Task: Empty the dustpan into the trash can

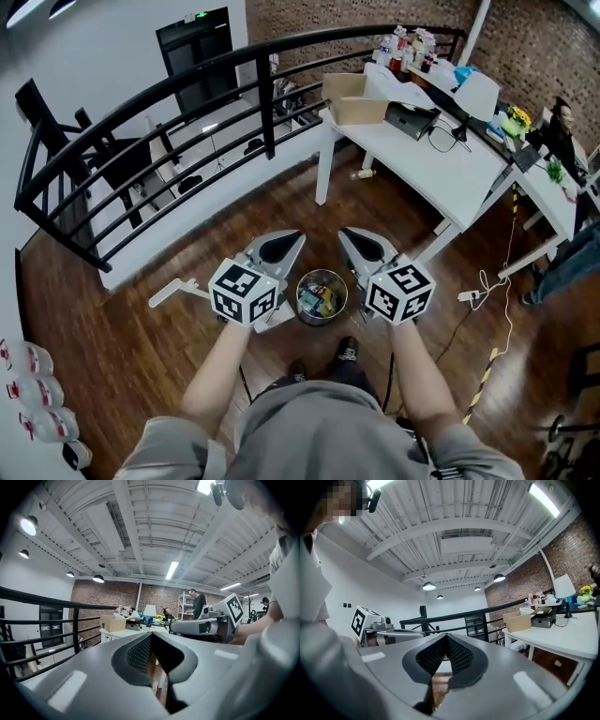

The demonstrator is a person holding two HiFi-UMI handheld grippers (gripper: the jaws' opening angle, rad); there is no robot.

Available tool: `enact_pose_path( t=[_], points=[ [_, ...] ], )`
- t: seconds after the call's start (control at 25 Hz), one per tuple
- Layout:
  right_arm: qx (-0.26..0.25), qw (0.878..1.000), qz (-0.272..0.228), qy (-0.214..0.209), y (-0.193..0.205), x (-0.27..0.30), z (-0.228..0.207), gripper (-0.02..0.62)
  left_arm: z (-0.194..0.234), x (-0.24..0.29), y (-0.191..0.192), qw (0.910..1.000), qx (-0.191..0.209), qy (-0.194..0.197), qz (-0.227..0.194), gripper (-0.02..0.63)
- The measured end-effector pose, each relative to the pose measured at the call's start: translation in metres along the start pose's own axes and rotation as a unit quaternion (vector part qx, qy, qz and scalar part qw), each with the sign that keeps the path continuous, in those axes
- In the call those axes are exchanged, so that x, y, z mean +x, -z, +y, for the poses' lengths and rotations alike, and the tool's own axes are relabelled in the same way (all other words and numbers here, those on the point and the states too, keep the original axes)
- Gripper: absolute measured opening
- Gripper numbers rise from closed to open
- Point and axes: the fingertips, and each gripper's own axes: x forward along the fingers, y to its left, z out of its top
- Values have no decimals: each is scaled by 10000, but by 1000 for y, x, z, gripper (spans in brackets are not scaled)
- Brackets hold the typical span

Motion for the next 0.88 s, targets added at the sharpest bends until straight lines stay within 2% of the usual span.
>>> enact_pose_path(
  t=[0.88],
  points=[
    [-142,9998,-87,86,-13,-8,-1,0,-7,10,-12,10000,-7,92,3,5]
  ],
)
